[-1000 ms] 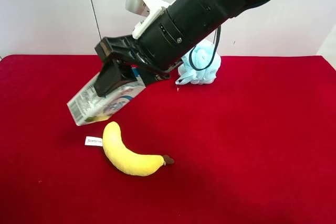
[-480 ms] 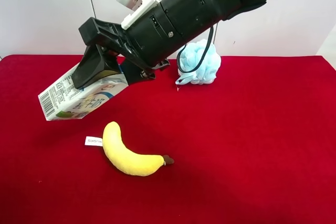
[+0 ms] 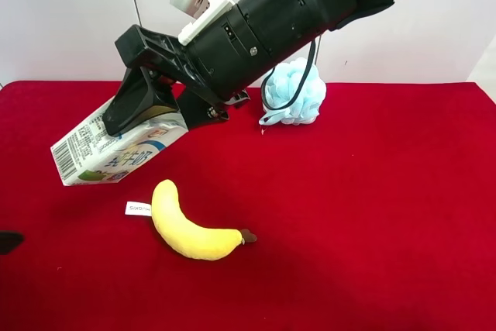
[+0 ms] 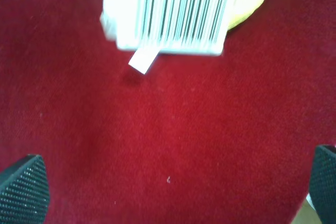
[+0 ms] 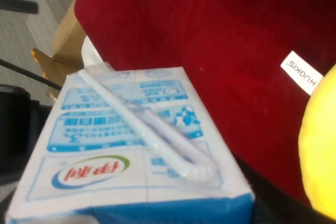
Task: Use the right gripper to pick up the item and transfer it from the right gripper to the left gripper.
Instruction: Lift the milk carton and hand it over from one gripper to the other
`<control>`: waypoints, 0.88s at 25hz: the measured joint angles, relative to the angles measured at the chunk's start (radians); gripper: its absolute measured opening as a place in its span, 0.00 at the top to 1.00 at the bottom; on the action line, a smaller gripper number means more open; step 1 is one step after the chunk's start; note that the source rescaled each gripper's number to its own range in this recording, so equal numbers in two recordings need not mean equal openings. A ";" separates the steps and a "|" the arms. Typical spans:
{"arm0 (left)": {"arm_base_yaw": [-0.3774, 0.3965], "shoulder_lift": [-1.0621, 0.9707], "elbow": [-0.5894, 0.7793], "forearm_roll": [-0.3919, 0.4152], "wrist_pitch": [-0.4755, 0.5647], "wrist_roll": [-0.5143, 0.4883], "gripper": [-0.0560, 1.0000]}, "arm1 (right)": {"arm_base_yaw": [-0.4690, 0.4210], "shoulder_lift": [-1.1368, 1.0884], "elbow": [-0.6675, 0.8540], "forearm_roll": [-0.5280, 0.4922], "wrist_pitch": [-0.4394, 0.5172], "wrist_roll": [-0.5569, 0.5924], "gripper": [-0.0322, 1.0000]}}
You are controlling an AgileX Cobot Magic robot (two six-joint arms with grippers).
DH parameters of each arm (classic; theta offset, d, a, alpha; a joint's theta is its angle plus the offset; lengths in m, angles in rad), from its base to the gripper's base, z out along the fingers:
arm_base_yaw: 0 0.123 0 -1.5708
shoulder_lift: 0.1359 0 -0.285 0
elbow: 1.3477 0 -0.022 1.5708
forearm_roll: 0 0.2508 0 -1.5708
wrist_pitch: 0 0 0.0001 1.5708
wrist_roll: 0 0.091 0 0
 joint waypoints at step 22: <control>-0.035 0.207 -0.037 0.000 -0.223 0.019 0.00 | 0.000 0.000 0.000 0.097 -0.002 -0.040 0.95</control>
